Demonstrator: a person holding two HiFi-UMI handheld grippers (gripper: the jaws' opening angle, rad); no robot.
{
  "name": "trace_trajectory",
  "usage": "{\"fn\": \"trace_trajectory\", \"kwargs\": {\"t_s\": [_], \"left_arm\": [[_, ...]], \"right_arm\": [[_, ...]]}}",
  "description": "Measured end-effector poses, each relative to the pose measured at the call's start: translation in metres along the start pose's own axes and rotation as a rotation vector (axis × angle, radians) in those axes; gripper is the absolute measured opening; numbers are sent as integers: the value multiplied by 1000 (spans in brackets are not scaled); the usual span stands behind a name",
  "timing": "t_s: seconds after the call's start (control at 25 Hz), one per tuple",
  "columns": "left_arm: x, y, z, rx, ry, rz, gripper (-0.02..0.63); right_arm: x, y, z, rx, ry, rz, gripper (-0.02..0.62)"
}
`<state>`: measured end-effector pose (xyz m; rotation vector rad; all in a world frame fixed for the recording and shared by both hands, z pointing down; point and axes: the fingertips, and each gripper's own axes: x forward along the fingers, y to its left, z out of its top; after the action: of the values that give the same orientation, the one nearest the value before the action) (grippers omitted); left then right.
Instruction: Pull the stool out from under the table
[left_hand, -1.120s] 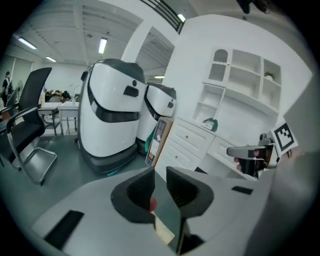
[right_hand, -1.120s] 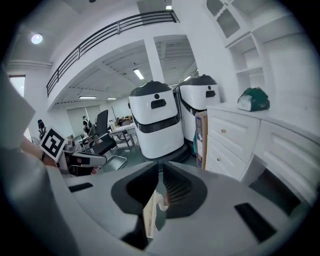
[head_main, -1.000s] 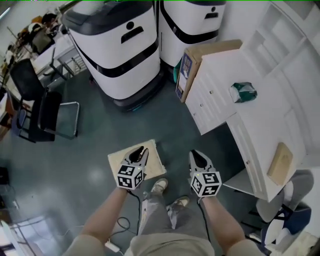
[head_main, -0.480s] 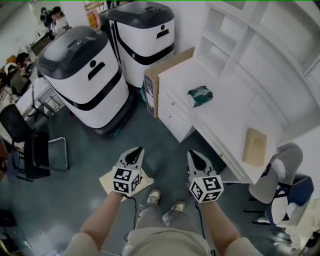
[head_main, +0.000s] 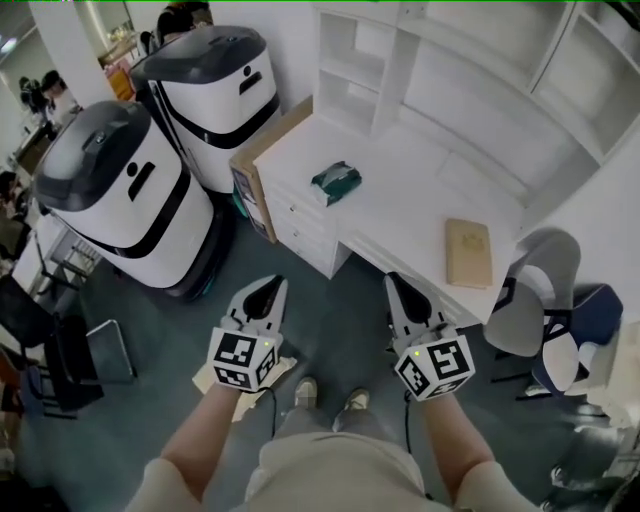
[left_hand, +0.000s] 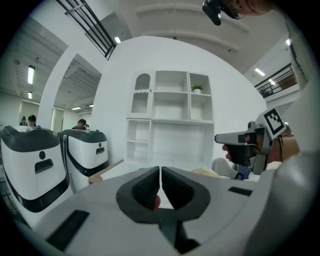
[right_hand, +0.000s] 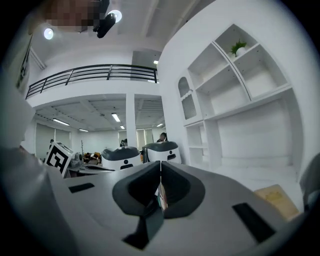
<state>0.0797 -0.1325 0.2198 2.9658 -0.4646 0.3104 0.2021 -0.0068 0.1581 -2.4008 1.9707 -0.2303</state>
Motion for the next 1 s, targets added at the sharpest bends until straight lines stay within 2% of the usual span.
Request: {"fn": "trace_trajectory", "kwargs": {"t_s": [0.24,0.44,0.76,1.0], "left_arm": [[5,-49,47,63,-55,-91,31],[1,-86,72,184,-110,-146,31],[5,-114,84,164,-112,-199,31],[10,-124,86,163,-107,-224,31]], "right_arm": [[-52,-12,37,-6,-62,-46,28],[-92,-20,60,49,-107,-74,23],[-134,-40,79,51,-143,-151,21],[-143,-42,77,45,-139,-177,21]]}}
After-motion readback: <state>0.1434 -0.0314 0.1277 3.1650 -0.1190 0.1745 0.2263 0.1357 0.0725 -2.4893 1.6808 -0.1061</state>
